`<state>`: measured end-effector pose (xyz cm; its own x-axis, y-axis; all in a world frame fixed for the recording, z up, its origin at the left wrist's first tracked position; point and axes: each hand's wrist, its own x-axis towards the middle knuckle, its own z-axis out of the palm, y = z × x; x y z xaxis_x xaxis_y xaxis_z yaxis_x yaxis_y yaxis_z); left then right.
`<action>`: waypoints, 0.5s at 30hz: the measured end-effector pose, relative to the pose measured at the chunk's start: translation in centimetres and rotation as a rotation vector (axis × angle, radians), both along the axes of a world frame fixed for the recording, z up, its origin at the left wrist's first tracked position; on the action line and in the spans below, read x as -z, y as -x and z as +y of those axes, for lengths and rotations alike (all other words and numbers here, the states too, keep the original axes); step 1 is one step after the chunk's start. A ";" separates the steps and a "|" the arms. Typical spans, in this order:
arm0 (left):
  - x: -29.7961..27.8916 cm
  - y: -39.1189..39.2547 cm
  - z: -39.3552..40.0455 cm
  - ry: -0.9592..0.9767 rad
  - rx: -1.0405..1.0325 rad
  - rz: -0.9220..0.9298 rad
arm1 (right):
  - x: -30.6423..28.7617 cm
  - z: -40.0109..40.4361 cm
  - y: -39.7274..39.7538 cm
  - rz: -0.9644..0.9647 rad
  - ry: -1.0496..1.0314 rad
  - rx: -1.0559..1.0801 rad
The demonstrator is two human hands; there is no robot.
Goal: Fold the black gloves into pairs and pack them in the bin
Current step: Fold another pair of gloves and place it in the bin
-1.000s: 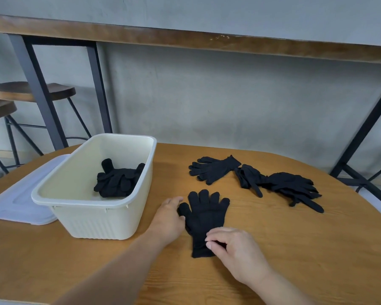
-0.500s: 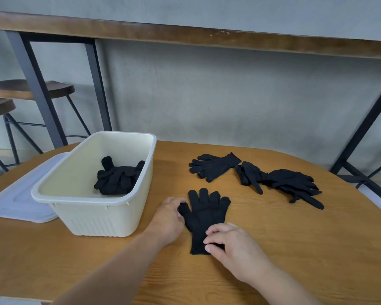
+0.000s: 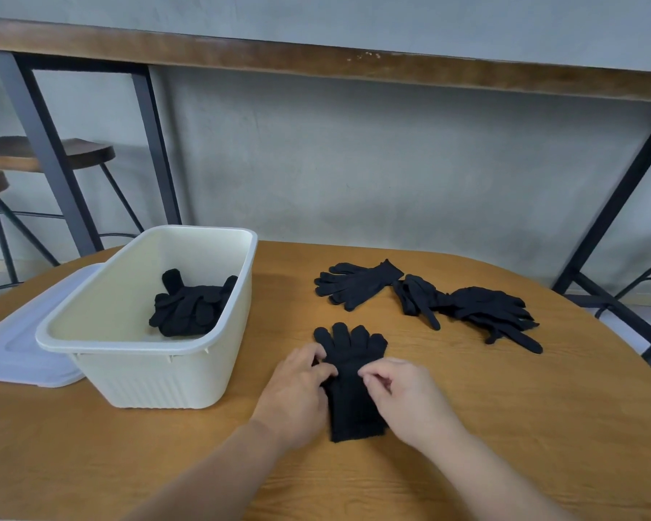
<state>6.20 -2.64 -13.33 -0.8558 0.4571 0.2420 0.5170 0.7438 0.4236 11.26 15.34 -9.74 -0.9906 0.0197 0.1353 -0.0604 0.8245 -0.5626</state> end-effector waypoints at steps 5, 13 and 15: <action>-1.1 0.9 0.1 -0.098 -0.237 0.089 | 0.9 -0.4 0.9 -0.082 -0.132 -0.070; -0.5 0.7 0.4 0.081 0.043 0.097 | 1.4 -0.6 0.8 -0.077 -0.193 -0.069; 0.0 1.2 0.1 0.184 0.009 0.046 | 1.4 -0.6 0.7 -0.087 -0.177 -0.068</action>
